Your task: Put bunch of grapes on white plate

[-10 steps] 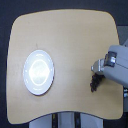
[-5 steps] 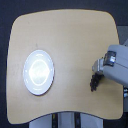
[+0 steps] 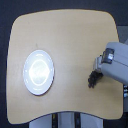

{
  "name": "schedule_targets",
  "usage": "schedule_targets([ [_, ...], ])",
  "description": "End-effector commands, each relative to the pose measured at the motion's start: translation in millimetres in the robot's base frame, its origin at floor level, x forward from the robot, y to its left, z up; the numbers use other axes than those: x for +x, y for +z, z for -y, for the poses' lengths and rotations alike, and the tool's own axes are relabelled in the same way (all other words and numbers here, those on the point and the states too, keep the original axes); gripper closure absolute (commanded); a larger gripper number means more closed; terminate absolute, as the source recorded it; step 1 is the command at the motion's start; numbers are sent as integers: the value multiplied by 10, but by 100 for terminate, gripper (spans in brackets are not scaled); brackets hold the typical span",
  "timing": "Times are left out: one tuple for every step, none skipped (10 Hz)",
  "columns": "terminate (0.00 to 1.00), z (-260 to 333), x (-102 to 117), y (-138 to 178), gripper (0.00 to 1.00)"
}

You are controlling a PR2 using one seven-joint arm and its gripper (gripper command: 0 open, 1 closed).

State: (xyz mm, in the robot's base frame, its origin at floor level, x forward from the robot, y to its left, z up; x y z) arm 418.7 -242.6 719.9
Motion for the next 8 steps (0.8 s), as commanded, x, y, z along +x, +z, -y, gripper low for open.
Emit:
schedule_targets([
  [0,-43,25,63,100],
  [0,-30,25,91,100],
  [0,-28,31,162,100],
  [0,-47,39,259,100],
  [0,-75,70,476,100],
  [0,-97,94,612,100],
  [0,-155,128,850,100],
  [0,-200,144,1034,100],
])
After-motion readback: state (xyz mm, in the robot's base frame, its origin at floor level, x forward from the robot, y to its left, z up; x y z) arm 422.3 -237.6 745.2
